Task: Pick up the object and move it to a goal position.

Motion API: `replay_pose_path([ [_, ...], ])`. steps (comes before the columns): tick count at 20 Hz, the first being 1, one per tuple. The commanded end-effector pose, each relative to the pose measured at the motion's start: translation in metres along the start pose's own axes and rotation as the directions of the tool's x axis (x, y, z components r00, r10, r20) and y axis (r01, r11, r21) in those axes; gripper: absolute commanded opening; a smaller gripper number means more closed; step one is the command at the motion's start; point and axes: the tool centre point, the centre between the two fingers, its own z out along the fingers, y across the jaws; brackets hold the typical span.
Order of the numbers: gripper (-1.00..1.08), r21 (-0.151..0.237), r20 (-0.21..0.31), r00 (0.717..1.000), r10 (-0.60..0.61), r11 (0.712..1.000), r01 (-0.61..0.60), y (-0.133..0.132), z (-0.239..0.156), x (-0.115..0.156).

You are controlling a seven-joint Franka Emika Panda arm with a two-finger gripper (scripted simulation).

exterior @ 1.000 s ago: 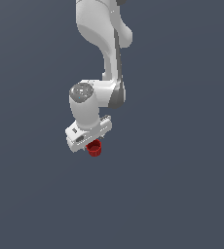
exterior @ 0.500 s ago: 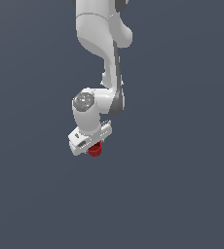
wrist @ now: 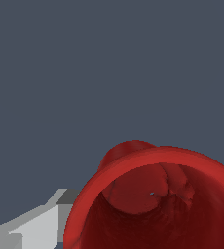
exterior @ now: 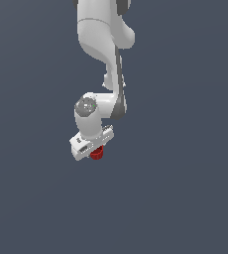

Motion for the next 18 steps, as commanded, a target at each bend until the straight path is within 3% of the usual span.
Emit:
replay_pose_path([
  [1, -1.00, 0.001, 0.000, 1.000, -0.001, 1.000, 0.001, 0.000, 0.001, 0.000],
  [10, -1.00, 0.000, 0.000, 1.000, 0.000, 1.000, 0.000, -0.001, -0.001, -0.002],
  [18, -1.00, 0.000, 0.000, 1.000, 0.000, 1.000, 0.000, -0.009, -0.010, -0.023],
])
